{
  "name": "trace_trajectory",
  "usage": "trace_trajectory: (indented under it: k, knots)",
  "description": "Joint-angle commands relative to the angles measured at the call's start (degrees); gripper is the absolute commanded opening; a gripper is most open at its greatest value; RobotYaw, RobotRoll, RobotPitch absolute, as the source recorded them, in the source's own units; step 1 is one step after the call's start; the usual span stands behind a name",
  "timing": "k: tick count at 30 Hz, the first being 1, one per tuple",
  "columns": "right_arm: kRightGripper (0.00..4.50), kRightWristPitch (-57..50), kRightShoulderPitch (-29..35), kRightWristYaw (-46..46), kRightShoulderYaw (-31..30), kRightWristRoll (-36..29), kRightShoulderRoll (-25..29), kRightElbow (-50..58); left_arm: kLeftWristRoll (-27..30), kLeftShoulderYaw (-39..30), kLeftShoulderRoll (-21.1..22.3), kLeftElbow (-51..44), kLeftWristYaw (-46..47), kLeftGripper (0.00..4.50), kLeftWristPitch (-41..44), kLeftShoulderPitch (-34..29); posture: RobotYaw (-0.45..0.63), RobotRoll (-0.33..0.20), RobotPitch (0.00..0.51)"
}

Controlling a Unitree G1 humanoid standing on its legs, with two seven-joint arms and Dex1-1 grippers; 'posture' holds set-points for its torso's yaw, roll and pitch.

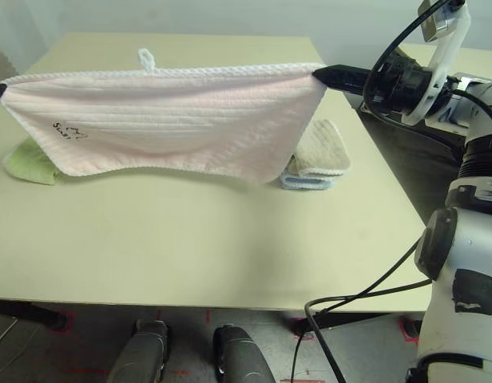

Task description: Fold the towel and set it aside.

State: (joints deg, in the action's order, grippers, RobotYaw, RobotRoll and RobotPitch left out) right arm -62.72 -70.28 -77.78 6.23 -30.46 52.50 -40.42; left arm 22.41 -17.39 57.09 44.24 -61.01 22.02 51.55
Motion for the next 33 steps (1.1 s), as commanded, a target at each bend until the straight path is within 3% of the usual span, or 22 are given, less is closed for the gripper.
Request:
trace_trajectory:
  k: [1, 10, 16, 21, 27, 33]
  knots:
    - [0.00, -0.47, 0.62, 1.53, 1.48, -1.02, -0.62, 2.60, -1.94, 1.19, 0.90, -0.30, -1.48, 0.04, -2.39, -1.62, 0.08, 0.000, 0.121]
    - [0.00, 9.62, 3.13, 3.15, -2.69, 2.48, -3.33, 9.57, -6.56, 5.89, 0.32, -0.96, -3.47, 0.04, -8.02, -0.92, 0.08, 0.000, 0.122]
    - [0.00, 17.24, 6.75, -3.47, -10.94, 8.40, 0.92, 15.62, -6.93, 7.10, 0.59, -0.58, -7.70, 0.04, -8.83, 0.81, 0.06, 0.000, 0.119]
    - [0.00, 21.13, 6.52, -12.77, -18.31, 13.09, 5.99, 19.45, -5.58, 8.27, 2.26, -1.28, -17.37, 0.04, -5.51, 2.11, 0.05, 0.000, 0.118]
    - [0.00, 22.52, 4.33, -14.72, -25.54, 10.75, 10.38, 22.41, -4.15, 9.26, 3.75, -1.30, -25.54, 0.04, -0.08, 4.93, 0.05, 0.000, 0.116]
    - [0.00, 33.26, 0.61, -12.35, -23.71, 16.98, 3.37, 10.33, -8.54, 10.15, 2.59, 7.83, -21.12, 0.04, -7.09, 8.68, 0.06, 0.000, 0.114]
